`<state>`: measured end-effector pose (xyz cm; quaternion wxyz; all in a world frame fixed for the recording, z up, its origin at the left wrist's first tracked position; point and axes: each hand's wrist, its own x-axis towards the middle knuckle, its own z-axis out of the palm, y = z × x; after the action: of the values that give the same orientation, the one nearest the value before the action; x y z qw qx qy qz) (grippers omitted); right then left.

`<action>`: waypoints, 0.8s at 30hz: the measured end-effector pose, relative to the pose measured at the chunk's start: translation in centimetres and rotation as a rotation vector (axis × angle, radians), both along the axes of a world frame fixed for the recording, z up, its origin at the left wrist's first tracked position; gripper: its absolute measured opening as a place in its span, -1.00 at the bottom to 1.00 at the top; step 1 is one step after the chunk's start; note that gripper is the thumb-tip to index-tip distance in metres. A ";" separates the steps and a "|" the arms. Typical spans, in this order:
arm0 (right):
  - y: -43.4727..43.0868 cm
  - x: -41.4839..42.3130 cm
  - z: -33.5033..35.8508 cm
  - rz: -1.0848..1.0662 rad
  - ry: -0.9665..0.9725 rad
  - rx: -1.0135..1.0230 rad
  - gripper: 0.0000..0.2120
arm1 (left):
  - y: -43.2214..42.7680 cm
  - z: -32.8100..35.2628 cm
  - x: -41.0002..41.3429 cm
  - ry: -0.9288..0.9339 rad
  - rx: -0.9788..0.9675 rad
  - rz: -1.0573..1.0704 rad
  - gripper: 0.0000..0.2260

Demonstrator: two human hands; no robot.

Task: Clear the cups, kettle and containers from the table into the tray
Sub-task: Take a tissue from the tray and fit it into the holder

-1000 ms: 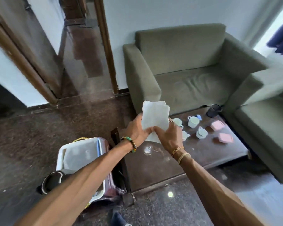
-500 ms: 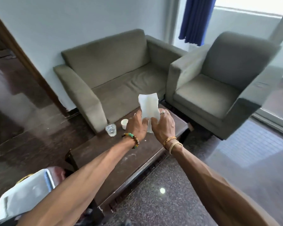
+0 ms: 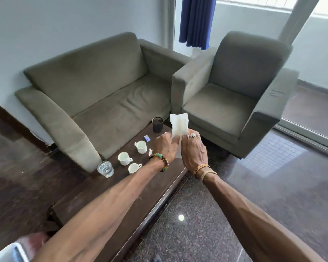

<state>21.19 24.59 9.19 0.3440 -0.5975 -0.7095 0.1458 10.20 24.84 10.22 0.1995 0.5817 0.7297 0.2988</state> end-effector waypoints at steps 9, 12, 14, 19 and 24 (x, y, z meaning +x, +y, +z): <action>8.0 3.2 0.2 0.031 0.027 -0.100 -0.67 | 7.6 -0.2 3.0 0.043 0.051 -0.066 -0.72; 11.6 4.4 -0.5 0.088 0.047 -0.134 -0.66 | 10.1 -0.7 4.1 0.022 0.045 -0.028 -0.71; 13.8 5.1 -0.5 0.129 0.058 -0.132 -0.66 | 12.0 -0.8 4.5 0.014 0.020 -0.020 -0.72; 19.4 5.7 0.1 0.245 0.067 -0.128 -0.69 | 16.2 -0.4 5.5 -0.004 0.035 0.095 -0.71; 24.8 5.7 -0.3 0.147 0.270 -0.338 -0.65 | 18.5 -0.5 3.7 -0.076 0.011 0.219 -0.71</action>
<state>26.84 49.38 8.91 0.3195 -0.5683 -0.6641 0.3660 13.86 43.34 9.76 0.1900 0.4880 0.7791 0.3446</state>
